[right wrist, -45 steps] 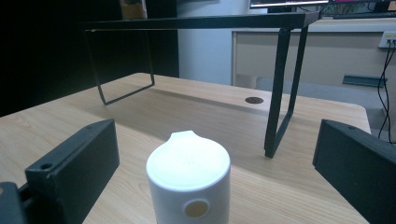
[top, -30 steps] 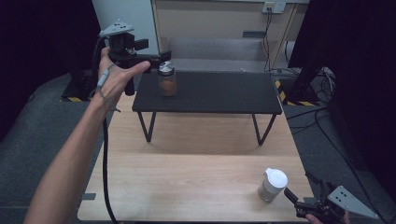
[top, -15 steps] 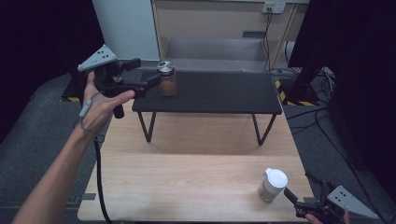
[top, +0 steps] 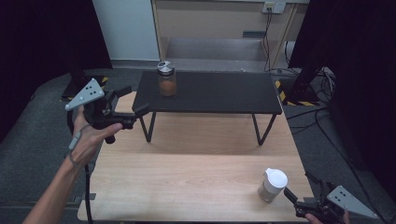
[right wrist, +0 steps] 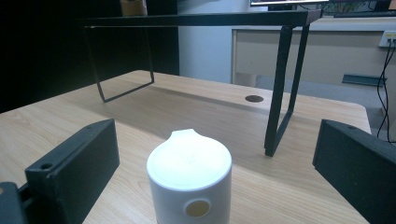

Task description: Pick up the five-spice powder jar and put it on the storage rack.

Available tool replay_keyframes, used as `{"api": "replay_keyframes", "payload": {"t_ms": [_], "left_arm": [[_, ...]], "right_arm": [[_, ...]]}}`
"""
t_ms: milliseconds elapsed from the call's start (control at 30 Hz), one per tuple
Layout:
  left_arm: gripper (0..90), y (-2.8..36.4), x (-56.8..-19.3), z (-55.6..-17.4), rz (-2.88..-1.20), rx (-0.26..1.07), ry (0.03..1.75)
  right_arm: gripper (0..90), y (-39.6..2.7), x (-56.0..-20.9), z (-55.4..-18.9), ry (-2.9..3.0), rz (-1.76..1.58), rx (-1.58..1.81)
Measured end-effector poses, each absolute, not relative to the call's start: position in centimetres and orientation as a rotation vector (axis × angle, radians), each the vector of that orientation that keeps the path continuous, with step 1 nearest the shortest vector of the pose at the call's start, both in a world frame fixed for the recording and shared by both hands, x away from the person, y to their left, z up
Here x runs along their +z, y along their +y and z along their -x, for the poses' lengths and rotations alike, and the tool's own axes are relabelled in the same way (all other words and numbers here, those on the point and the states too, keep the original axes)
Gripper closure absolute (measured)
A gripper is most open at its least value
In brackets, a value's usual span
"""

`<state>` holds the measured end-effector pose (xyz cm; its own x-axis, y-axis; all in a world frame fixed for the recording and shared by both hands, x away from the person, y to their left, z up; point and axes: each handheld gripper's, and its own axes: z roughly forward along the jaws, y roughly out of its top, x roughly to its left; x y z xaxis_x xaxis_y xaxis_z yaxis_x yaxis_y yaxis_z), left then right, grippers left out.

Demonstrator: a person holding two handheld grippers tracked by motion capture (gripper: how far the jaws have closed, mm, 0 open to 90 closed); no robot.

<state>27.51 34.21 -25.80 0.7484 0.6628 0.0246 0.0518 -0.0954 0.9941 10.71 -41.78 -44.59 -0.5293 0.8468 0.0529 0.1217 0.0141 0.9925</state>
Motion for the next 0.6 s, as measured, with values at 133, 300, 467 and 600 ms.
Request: {"api": "replay_keyframes", "payload": {"t_ms": [133,300,467,600], "left_arm": [[5.4,34.5,-27.6,-26.8,-1.603,0.559,0.595],[5.3,34.7,-29.3,-26.0,-1.621,0.567,0.597],[5.3,34.9,-31.2,-25.3,-1.583,0.553,0.619],[5.3,34.9,-32.4,-24.7,-1.595,0.567,0.637]], "right_arm": [[0.8,-41.8,-44.6,-10.7,1.704,-0.994,1.565],[0.8,-41.7,-44.5,-10.7,1.706,-0.994,1.563],[0.8,-41.7,-44.5,-10.7,1.707,-0.991,1.561],[0.8,-41.7,-44.5,-10.8,1.709,-0.989,1.56]]}}
